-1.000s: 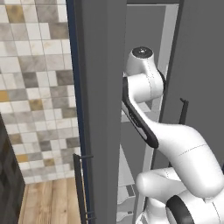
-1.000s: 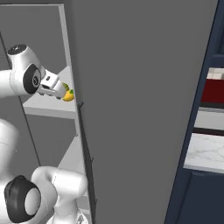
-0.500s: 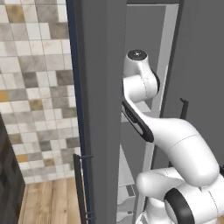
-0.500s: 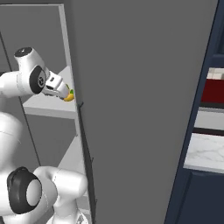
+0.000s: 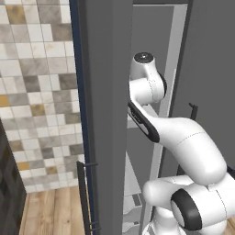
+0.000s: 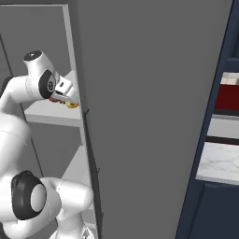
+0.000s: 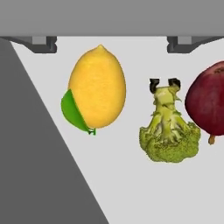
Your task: Take the broccoli, pear, and lemon from the freezer and place them in the bowl on the counter.
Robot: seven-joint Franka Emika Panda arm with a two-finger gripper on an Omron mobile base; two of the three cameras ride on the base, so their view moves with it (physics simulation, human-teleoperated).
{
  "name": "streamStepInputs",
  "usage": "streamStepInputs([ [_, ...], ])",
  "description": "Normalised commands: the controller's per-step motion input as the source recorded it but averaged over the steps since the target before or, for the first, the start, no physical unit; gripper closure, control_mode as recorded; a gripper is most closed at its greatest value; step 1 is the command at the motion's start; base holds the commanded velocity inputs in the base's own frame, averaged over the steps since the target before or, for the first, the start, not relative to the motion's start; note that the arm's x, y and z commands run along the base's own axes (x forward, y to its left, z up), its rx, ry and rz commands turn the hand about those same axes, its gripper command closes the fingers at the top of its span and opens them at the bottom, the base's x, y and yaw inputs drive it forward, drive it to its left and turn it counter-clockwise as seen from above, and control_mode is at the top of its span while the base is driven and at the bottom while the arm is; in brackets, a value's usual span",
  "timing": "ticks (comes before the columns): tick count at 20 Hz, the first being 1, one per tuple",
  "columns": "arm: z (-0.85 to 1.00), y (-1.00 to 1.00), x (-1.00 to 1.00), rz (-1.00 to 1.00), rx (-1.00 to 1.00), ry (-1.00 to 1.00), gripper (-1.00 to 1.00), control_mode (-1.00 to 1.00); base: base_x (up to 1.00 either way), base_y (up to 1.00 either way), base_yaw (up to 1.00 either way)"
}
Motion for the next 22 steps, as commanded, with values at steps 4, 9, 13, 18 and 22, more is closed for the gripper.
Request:
streamStepInputs([
  [4,-0.16,-0.08,0.24,-0.04,0.00,0.00,-1.00,-1.00,0.00,0.00,0.00],
  [9,-0.15,-0.15,0.26,-0.03,0.00,0.00,-1.00,-1.00,0.00,0.00,0.00],
  [13,-0.14,-0.21,0.24,0.00,0.00,0.00,-1.00,-1.00,0.00,0.00,0.00],
  [18,-0.16,-0.21,0.24,0.00,0.00,0.00,-1.00,-1.00,0.00,0.00,0.00],
  [22,-0.20,-0.25,0.17,-0.01,0.00,0.00,-1.00,-1.00,0.00,0.00,0.00],
])
